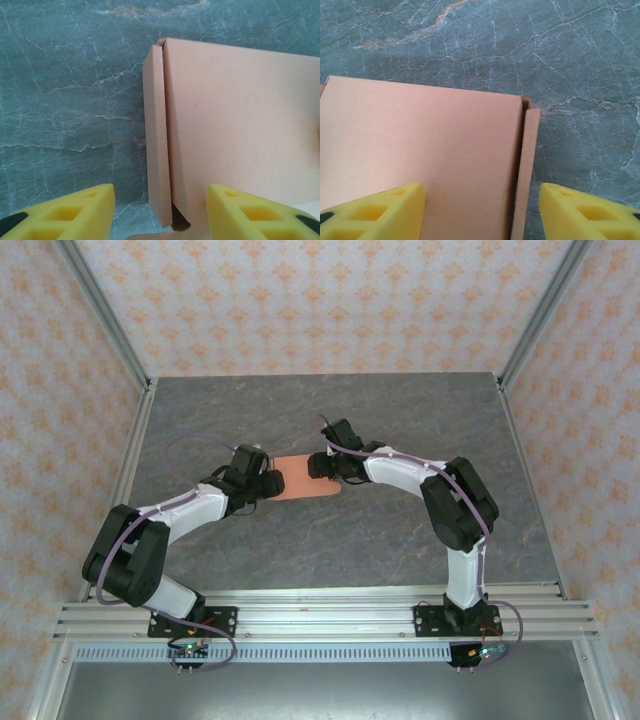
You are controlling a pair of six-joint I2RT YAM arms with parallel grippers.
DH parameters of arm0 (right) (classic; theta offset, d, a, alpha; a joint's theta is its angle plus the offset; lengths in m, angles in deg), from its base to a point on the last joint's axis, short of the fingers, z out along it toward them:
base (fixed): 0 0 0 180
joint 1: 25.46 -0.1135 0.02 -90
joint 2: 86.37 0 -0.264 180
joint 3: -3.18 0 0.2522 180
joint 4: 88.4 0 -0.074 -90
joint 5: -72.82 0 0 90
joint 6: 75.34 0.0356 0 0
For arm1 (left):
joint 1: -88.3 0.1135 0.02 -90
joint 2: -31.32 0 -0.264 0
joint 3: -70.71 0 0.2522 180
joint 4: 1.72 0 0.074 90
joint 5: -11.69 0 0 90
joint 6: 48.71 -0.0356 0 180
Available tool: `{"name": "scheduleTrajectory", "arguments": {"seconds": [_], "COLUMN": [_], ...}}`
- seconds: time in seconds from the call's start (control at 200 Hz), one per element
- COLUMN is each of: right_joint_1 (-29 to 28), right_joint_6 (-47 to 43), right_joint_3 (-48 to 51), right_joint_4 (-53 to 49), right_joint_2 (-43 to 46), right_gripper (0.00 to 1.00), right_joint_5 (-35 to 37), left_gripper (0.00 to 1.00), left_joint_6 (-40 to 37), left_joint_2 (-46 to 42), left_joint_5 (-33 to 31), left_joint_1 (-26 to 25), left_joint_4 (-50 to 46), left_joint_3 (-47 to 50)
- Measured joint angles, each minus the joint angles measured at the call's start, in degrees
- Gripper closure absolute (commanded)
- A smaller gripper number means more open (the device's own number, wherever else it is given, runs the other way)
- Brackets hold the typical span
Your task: Fold the paper box
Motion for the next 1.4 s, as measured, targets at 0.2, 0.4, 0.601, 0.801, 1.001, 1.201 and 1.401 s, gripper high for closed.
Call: {"name": "scheduleTrajectory", "arguments": {"seconds": [0.2,0.4,0.601,0.801,1.001,1.201,1.401], "right_joint_1": [0.1,0.5,0.6,0.6,0.5,0.4,0.2], "right_joint_6": [-0.5,-1.5,-2.1,-2.1,-1.7,-1.3,-2.1], "right_joint_3": [0.2,0.2,0.2,0.2,0.2,0.2,-1.1], "right_joint_4": [0.4,0.7,0.9,1.4,1.5,1.9,0.2], "right_joint_2": [-1.3,-1.3,-1.4,-1.6,-1.6,-1.7,-1.8], "right_gripper": [0.50,0.57,0.65,0.70,0.73,0.73,0.68], "right_joint_5": [-0.8,-1.1,-1.3,-0.9,-0.2,0.9,2.3], "left_gripper": [0.56,0.57,0.60,0.67,0.70,0.72,0.70], "left_joint_6": [0.1,0.1,0.1,1.7,2.1,2.7,3.1], "left_joint_2": [2.3,2.3,2.6,3.6,3.7,4.0,3.8], "left_joint_5": [0.6,1.3,2.8,5.7,6.0,5.9,5.9], "left_joint_1": [0.0,0.0,0.0,0.0,0.0,0.0,-0.2], "left_joint_4": [2.2,2.9,3.7,6.9,7.9,8.7,8.9], "left_joint_3": [0.4,0.6,0.6,1.0,1.4,1.4,1.7]}}
